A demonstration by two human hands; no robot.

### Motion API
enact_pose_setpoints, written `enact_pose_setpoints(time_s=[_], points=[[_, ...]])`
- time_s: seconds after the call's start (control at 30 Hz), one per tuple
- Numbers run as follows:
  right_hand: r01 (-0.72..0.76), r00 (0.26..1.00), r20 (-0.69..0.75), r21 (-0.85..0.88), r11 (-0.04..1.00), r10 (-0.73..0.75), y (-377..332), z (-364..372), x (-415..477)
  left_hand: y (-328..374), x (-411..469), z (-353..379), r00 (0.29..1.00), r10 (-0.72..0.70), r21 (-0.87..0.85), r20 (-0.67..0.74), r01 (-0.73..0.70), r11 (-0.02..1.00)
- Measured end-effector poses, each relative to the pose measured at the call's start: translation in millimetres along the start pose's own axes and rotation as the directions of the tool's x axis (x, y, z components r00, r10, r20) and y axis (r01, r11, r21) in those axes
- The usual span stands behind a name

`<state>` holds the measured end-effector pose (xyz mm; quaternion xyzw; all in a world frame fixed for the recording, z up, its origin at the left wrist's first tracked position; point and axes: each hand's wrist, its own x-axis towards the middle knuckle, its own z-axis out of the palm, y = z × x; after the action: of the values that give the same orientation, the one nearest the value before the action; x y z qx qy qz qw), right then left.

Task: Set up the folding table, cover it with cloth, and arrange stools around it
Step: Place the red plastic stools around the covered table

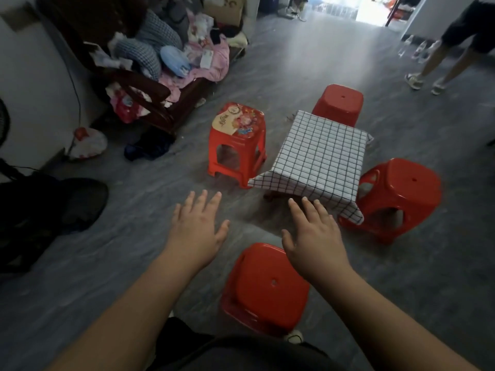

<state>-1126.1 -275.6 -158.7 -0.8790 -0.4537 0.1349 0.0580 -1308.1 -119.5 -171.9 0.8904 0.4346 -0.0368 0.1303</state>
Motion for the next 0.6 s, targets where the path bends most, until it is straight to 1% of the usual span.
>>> enact_pose_setpoints(time_s=[0.13,0.23,0.3,0.37,0.47,0.6], points=[[-0.010,1.000,-0.029,-0.022,1.000,0.009,-99.0,22.0,33.8,-106.3,16.4,-19.6,1.000,-0.023,0.004,0.005,0.022,1.000],[-0.010,0.999,-0.044,0.002,1.000,0.010,-183.7,33.8,60.9,-194.0,31.9,-44.0,0.998,-0.058,0.027,0.027,0.057,0.998],[0.023,0.999,-0.030,0.005,1.000,-0.023,-235.2,37.1,78.1,-245.5,38.4,-65.5,0.995,-0.090,0.049,0.039,0.088,0.995],[0.050,0.998,-0.025,0.012,0.999,-0.050,-277.8,37.2,92.5,-285.2,42.8,-86.9,0.992,-0.120,0.036,0.029,0.119,0.992],[0.076,0.997,-0.022,0.012,0.997,-0.076,-323.0,35.4,117.3,-330.2,58.4,-110.4,0.987,-0.158,0.005,0.029,0.158,0.987],[0.073,0.997,-0.030,-0.011,0.997,-0.074,-346.6,35.6,156.3,-362.5,96.3,-121.0,0.982,-0.180,-0.008,0.061,0.181,0.983]])
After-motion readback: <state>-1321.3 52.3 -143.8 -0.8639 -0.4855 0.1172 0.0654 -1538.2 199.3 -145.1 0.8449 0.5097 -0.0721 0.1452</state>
